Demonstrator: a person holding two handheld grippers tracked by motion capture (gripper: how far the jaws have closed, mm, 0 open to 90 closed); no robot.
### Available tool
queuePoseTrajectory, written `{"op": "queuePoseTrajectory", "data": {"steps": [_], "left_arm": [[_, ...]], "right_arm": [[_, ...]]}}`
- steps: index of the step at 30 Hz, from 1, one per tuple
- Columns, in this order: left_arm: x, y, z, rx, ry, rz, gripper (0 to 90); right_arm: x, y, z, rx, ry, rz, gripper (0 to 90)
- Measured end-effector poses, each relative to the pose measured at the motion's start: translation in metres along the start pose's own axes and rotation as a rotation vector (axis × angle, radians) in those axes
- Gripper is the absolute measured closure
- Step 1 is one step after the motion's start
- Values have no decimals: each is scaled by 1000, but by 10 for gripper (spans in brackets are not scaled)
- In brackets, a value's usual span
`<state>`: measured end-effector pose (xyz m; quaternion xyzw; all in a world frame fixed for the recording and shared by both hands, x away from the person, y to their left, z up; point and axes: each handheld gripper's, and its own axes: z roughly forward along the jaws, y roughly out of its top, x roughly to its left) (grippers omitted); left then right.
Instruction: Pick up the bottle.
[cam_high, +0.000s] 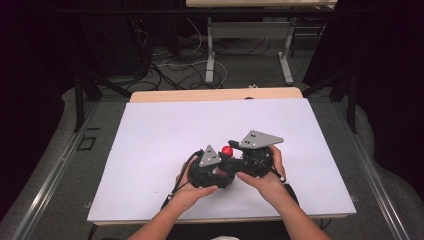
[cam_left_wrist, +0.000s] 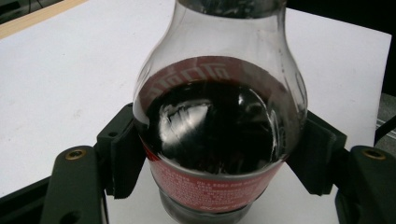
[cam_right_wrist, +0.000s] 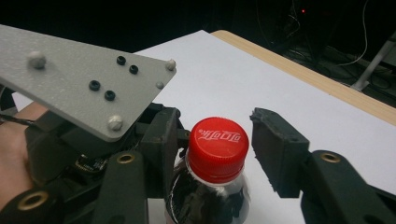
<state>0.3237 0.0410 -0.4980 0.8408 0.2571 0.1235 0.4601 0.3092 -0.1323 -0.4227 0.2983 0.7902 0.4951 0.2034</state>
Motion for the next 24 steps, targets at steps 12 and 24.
{"op": "queuePoseTrajectory", "data": {"steps": [12, 24], "left_arm": [[-1, -1, 2, 0, -1, 4, 298], [-2, -2, 2, 4, 0, 7, 298]], "right_arm": [[-4, 3, 3, 30, 9, 59, 569], [-7, 6, 5, 78, 37, 57, 607]]}}
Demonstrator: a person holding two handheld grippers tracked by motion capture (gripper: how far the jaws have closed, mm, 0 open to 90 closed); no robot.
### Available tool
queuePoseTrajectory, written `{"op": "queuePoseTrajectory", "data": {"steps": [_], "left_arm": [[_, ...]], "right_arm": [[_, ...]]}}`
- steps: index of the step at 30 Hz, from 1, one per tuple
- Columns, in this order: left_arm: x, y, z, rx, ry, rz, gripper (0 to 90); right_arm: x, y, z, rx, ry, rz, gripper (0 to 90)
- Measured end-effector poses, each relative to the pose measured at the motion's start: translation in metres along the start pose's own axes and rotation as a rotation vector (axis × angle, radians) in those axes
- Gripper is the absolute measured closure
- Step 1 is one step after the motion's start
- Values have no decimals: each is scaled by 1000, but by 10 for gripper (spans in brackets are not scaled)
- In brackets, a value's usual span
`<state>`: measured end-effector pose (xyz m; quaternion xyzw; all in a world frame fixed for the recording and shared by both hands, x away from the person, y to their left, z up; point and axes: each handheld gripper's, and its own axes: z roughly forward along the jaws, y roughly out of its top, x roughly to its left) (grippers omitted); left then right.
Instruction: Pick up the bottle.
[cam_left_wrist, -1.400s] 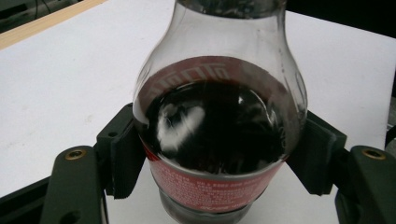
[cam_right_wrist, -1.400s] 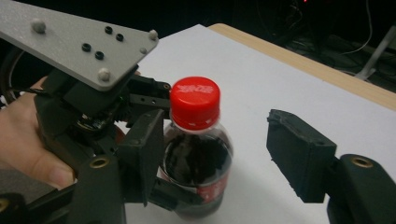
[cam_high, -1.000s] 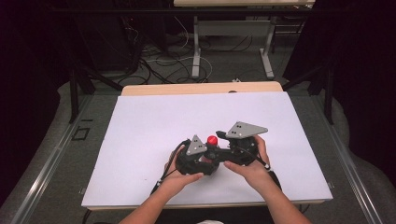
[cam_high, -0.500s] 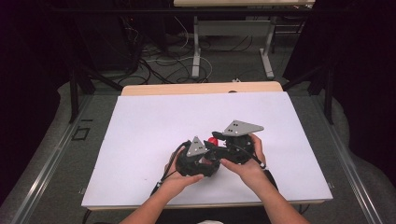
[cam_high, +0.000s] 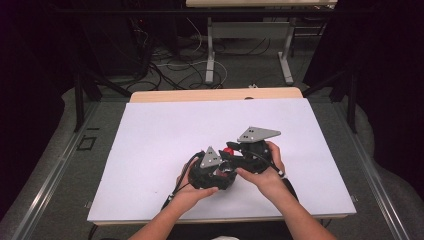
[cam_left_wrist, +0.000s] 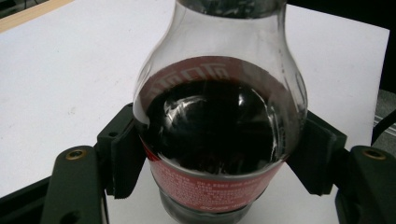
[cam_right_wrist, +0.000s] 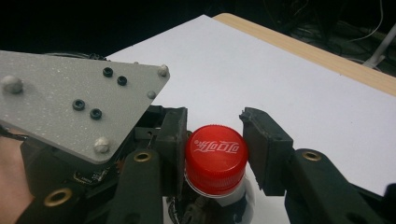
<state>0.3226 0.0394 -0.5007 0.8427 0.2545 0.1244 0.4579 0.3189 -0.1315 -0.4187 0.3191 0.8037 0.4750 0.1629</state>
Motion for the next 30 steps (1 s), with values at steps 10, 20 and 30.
{"op": "queuePoseTrajectory", "data": {"steps": [10, 20, 30], "left_arm": [[-1, 0, -2, 3, -7, 7, 299], [0, 1, -4, 15, -11, 24, 300], [-5, 2, -6, -1, -41, 45, 300]], "right_arm": [[-1, 13, 0, 105, 29, -51, 613], [-13, 26, 2, 207, 153, -95, 616], [-31, 41, 6, 282, 426, -354, 618]]}}
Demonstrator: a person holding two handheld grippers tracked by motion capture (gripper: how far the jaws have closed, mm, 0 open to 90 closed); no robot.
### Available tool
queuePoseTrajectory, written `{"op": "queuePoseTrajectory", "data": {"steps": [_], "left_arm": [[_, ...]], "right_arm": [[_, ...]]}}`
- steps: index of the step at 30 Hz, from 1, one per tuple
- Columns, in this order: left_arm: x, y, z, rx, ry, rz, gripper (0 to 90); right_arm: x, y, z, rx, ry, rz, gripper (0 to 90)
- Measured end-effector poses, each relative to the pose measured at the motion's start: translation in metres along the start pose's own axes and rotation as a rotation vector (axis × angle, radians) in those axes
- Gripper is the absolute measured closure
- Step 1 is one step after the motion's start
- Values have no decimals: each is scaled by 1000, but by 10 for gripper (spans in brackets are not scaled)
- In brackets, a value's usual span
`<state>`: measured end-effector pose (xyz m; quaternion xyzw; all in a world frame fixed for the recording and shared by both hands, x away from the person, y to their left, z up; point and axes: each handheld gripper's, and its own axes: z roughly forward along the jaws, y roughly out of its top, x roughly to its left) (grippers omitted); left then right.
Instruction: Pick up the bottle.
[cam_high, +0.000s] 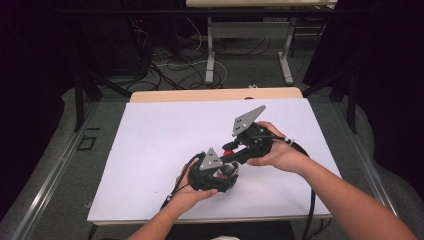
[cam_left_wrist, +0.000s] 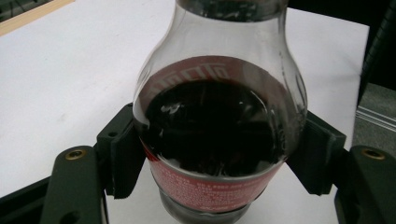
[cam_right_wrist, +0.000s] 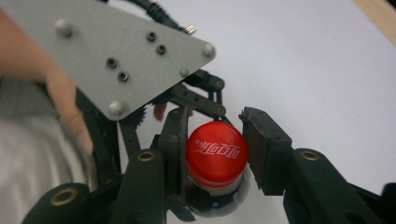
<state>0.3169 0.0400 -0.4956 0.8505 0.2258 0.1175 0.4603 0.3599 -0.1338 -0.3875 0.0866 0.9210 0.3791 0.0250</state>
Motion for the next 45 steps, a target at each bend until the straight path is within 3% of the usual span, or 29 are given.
{"op": "queuePoseTrajectory", "data": {"steps": [1, 4, 8, 9, 13, 16, 18, 19, 22, 24, 26, 27, 28, 31, 35, 37, 43, 45], "left_arm": [[-1, 1, -1, 9, -21, 12, 299], [-2, 2, -1, 9, -30, 12, 300], [-3, 2, 0, -2, -31, 4, 300], [-2, 2, -1, 0, -30, 17, 299], [-1, 2, -2, -5, -29, 3, 299], [1, 2, -4, -7, -26, -14, 299], [3, 2, -6, -6, -16, -13, 299], [4, 1, -6, -21, -5, -24, 299], [5, 1, -7, -22, 7, -22, 299], [6, 1, -8, -10, 0, -26, 299], [7, 1, -8, -3, -4, -34, 299], [7, 1, -8, -3, -4, -34, 299], [6, 1, -7, -17, 11, -36, 299], [6, 2, -8, -7, 17, -34, 299], [5, 2, -7, -7, 28, -36, 299], [4, 2, -6, -5, 29, -35, 299], [2, 2, -6, 10, 35, -37, 299], [1, 2, -5, 3, 54, -39, 299]], "right_arm": [[-2, 1, -1, 19, 25, -23, 617], [-8, 4, -3, 50, 85, -79, 618], [-11, 11, -2, 87, 134, -157, 617], [-12, 12, -2, 95, 144, -177, 617], [-12, 17, -1, 122, 144, -161, 613], [-11, 18, -1, 112, 108, -98, 514], [-12, 18, 0, 102, 95, -110, 482], [-9, 18, -3, 96, 65, -89, 466], [-3, 16, -8, 54, -5, -42, 443], [-1, 15, -10, 50, -17, -35, 443], [9, 12, -12, 31, -99, -3, 439], [9, 12, -12, 31, -99, -3, 439], [15, 10, -14, 25, -142, 42, 443], [23, 9, -16, 20, -211, 121, 491], [31, 10, -14, -1, -246, 258, 516], [32, 11, -12, 20, -268, 300, 522], [27, 14, -5, 65, -268, 379, 521], [26, 14, -2, 60, -297, 396, 534]]}}
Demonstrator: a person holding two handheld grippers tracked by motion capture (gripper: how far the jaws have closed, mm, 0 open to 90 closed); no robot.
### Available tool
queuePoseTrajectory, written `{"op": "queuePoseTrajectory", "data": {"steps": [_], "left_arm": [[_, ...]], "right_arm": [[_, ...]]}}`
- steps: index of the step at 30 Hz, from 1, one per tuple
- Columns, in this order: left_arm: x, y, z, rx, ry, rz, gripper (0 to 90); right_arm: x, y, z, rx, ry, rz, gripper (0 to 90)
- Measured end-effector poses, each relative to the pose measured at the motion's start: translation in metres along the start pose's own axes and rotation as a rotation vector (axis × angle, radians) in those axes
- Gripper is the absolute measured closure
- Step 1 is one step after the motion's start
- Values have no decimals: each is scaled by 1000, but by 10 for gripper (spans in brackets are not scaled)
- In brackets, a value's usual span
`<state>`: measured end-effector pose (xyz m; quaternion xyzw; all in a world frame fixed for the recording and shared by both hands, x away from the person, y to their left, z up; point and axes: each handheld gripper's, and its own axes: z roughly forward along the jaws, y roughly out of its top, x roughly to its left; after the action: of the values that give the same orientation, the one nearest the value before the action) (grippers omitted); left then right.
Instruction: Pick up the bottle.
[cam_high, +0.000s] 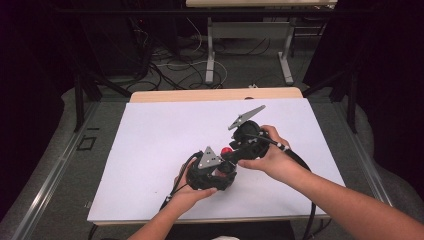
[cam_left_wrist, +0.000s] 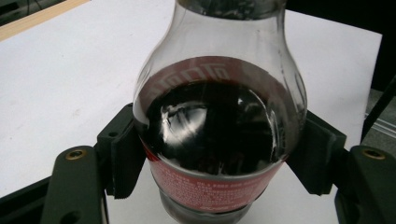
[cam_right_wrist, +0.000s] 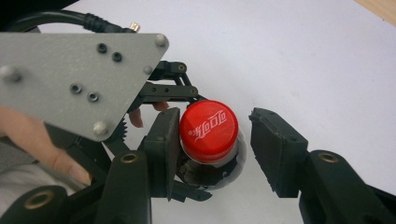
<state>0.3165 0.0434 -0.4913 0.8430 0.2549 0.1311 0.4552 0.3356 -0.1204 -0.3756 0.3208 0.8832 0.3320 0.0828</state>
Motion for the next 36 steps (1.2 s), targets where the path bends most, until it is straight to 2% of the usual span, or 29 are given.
{"op": "queuePoseTrajectory", "data": {"steps": [5, 9, 11, 12, 13, 15, 16, 19, 20, 21, 23, 24, 25, 27, 28, 29, 30, 31, 33, 34, 36], "left_arm": [[0, 0, 0, -2, 2, -3, 299], [1, -1, 0, 4, -13, -9, 300], [0, -1, 0, 3, -18, -6, 300], [1, -2, 0, 1, -23, -12, 300], [1, -1, -1, 6, -31, -12, 300], [1, -2, -1, -5, -32, -10, 300], [2, -2, -2, 2, -43, 0, 300], [-1, -2, -2, -14, -38, 0, 299], [0, -1, -2, -8, -49, 9, 299], [0, -1, -2, -10, -53, 6, 299], [0, -1, -2, -19, -50, 5, 299], [0, -1, -2, -12, -52, 4, 300], [0, -1, -2, -18, -44, 1, 300], [2, 0, -3, -30, -29, -3, 300], [3, 0, -5, -32, -20, -10, 300], [3, 0, -5, -32, -20, -10, 300], [4, 0, -5, -34, -22, -12, 300], [5, 1, -6, -38, -7, -8, 300], [6, 1, -7, -27, -8, -12, 300], [6, 1, -7, -27, -15, -14, 300], [6, 1, -7, -28, -12, -10, 300]], "right_arm": [[5, 3, 3, 29, -4, 17, 602], [4, 7, 4, 66, 6, -18, 608], [1, 10, 4, 95, 41, -77, 611], [1, 10, 4, 95, 41, -77, 611], [-4, 13, 5, 106, 88, -147, 612], [-9, 16, 6, 125, 150, -196, 612], [-11, 18, 6, 133, 176, -266, 611], [-17, 21, 7, 127, 257, -454, 610], [-20, 23, 7, 120, 282, -499, 610], [-22, 24, 7, 126, 308, -521, 610], [-24, 24, 8, 116, 325, -526, 609], [-28, 24, 8, 108, 353, -553, 606], [-28, 24, 8, 108, 353, -553, 606], [-30, 24, 7, 71, 341, -484, 490], [-29, 23, 5, 68, 326, -461, 476], [-27, 22, 3, 57, 302, -456, 460], [-24, 22, 1, 57, 264, -447, 460], [-21, 20, -1, 60, 230, -418, 447], [-15, 17, -4, 37, 177, -370, 450], [-13, 15, -5, 33, 177, -354, 457], [-9, 12, -6, 21, 137, -336, 489]]}}
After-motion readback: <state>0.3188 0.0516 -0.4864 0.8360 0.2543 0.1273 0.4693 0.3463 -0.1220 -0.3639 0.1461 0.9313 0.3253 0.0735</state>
